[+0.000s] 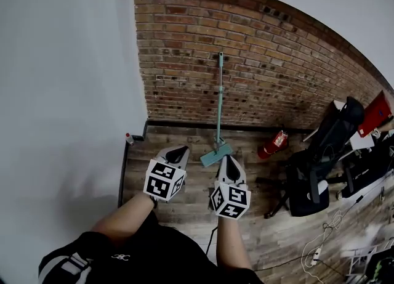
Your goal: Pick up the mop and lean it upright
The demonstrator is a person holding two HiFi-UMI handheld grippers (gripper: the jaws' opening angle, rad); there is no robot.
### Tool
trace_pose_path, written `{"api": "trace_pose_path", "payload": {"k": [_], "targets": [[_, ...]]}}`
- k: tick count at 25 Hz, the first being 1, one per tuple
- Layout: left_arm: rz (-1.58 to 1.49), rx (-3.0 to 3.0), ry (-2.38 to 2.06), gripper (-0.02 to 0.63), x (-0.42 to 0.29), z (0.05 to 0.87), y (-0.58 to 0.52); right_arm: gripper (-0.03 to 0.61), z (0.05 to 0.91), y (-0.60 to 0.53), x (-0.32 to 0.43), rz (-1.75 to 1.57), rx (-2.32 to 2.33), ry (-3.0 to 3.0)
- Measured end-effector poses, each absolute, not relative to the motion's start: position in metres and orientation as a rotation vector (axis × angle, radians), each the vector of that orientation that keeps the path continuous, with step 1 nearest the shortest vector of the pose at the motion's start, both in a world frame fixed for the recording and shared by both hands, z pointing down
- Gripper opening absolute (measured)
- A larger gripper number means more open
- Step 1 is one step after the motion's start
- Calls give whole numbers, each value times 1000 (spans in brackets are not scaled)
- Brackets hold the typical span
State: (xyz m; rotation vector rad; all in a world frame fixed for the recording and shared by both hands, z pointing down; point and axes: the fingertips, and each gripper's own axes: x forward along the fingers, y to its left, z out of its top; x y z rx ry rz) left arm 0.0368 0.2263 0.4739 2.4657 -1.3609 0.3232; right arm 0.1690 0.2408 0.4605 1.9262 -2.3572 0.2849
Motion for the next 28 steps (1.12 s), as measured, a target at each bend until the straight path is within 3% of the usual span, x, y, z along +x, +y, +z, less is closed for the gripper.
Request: {"api": "trace_pose_path", "payload": {"k": [15,28], "targets": [[212,2499,-1271,-8,15,470,59,14,452,91,143,208,1920,-2279],[247,2434,-1323,-8,-76,488,-80,15,465,-60,78,243,1899,-2262]]}}
